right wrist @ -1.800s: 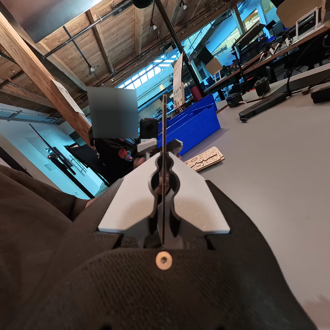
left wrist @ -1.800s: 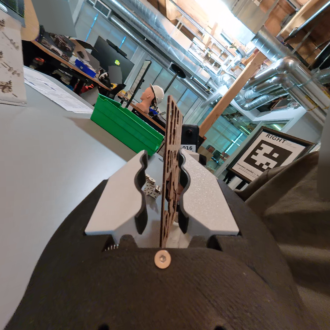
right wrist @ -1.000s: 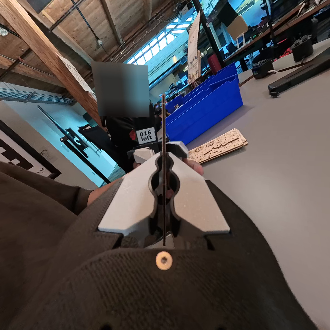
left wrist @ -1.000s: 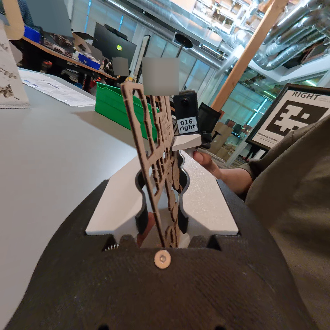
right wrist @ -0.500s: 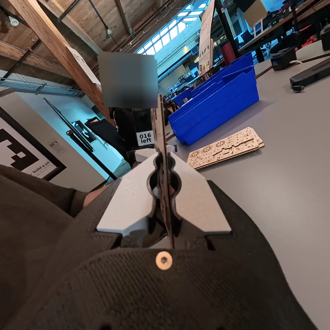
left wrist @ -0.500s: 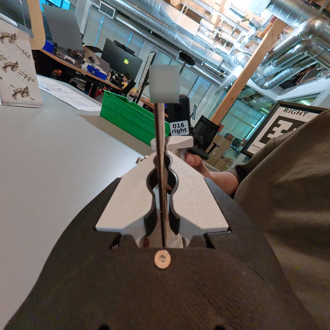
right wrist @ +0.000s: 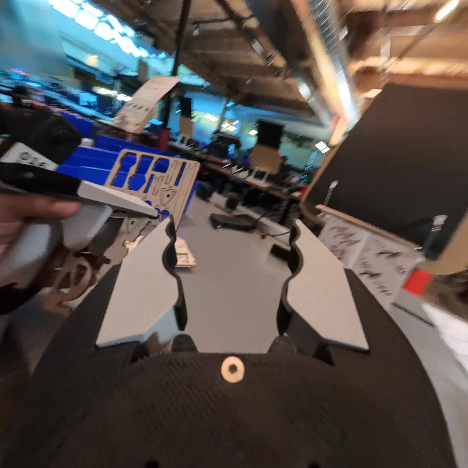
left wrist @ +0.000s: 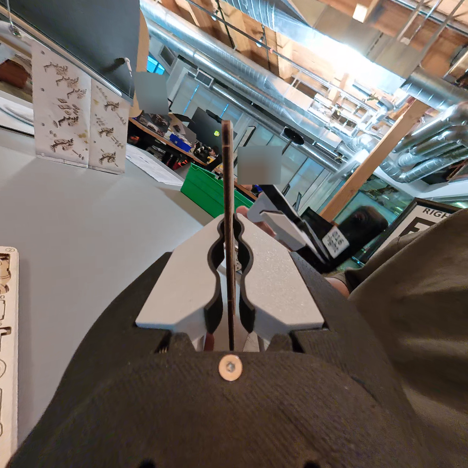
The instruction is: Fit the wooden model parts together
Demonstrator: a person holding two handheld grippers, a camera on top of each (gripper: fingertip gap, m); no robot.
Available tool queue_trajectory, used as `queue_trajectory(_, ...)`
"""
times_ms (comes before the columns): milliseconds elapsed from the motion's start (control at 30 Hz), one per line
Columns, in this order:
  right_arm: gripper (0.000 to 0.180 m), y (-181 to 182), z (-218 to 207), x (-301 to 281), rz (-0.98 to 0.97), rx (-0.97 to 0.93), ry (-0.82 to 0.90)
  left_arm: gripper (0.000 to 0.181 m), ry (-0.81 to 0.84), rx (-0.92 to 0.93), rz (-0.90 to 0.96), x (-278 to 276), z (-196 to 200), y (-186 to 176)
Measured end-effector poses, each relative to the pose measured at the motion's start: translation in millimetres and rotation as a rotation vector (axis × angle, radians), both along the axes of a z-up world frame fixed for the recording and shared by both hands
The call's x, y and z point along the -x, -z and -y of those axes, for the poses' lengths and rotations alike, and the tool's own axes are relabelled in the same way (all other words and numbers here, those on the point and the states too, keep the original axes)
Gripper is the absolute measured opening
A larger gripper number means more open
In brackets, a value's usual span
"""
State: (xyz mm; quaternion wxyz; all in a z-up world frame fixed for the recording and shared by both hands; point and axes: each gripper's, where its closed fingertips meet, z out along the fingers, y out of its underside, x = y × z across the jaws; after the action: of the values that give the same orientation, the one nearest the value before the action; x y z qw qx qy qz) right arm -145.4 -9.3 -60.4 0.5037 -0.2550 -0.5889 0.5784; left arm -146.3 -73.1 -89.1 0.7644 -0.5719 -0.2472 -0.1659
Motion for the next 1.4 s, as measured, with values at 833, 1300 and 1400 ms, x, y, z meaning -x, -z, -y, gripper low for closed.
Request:
queue_trajectory(833,0.033,25,16,-2,0.161,0.076,-0.079,0.0,0.013,0.121,0.013,-1,-12,17)
queue_trajectory(1300,0.024,38,29,-10,0.414,0.31,-0.419,0.0,0.211,0.236,-0.062,-37,-32,32)
queue_trajectory(1400,0.019,41,32,-13,0.446,0.322,-0.459,0.0,0.218,0.241,-0.06,-38,-32,34)
